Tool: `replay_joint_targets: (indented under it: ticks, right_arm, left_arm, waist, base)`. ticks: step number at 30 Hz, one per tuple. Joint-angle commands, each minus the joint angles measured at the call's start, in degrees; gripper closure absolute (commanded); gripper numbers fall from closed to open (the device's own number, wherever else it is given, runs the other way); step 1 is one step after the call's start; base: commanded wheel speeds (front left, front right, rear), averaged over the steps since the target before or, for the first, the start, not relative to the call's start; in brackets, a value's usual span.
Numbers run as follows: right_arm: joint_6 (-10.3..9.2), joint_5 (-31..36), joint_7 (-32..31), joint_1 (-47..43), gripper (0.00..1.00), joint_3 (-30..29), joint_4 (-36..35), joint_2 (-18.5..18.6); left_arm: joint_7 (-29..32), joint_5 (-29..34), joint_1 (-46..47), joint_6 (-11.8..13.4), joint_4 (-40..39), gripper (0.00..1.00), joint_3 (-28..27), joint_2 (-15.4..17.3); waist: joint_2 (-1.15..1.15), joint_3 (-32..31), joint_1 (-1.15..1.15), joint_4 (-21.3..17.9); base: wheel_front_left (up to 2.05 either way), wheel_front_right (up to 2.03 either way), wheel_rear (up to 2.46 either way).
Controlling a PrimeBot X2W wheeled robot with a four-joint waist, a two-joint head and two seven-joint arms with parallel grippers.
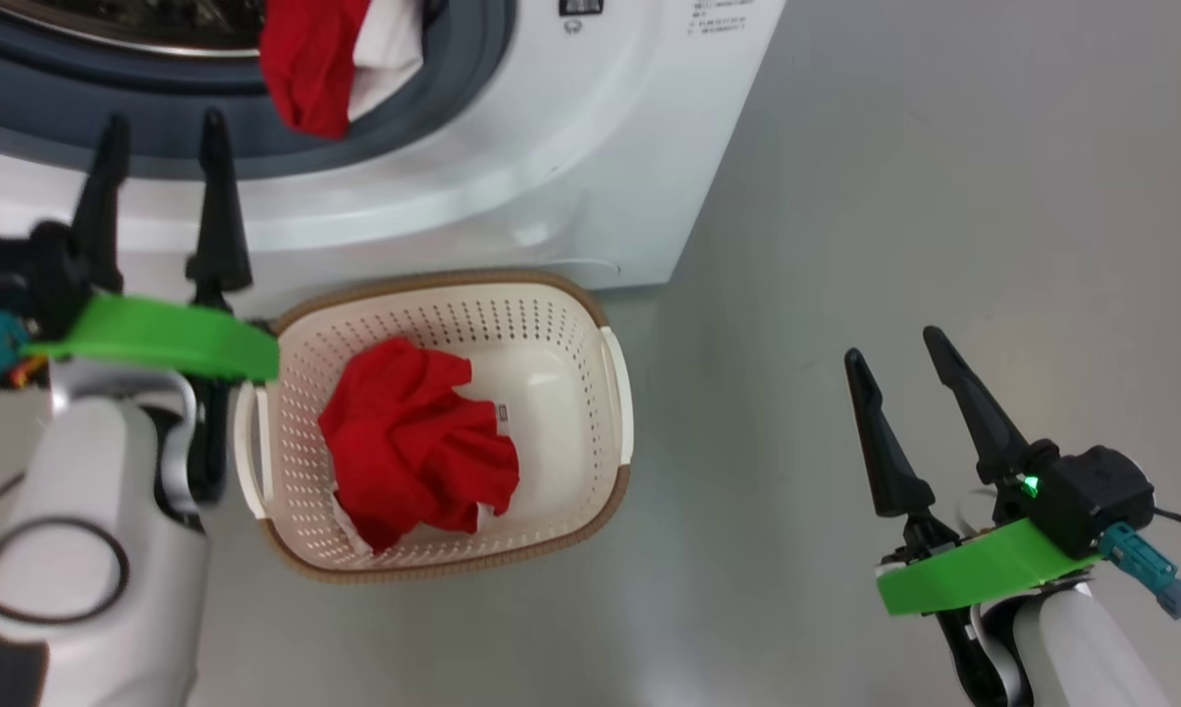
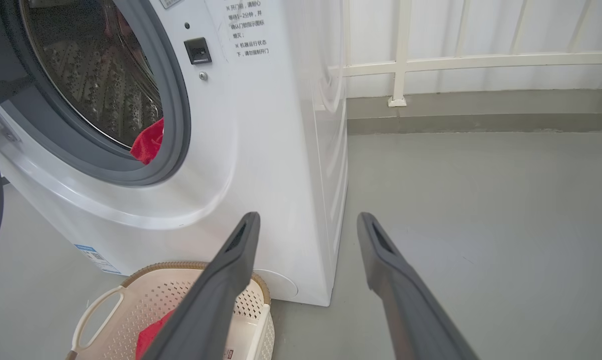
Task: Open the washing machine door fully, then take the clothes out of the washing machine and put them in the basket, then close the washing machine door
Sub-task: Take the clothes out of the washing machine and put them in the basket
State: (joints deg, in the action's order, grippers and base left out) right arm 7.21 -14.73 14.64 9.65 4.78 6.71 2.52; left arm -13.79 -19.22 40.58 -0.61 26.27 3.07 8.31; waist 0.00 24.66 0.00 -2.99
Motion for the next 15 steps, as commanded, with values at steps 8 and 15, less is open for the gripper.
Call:
replay_joint_targets:
  ticks: [8,15]
  right_arm:
    - [0.28,-0.5,0.4,3.3,0.00,2.8,-1.5,0.4]
    - [0.28,-0.4,0.4,5.0,0.00,3.5,-1.5,0.4]
  left_arm:
    - [-1.0,0.4,12.4,-1.5,7.6,0.00,-1.9,3.7]
    - [0.8,-4.5,22.0,-4.8,16.6,0.00,-3.3,3.4]
  waist:
    - [0.00,7.0,0.00,-1.7]
    - [0.00,10.3,0.00,-2.9]
  base:
    - [0.00,0.00,0.00]
    - [0.00,0.00,0.00]
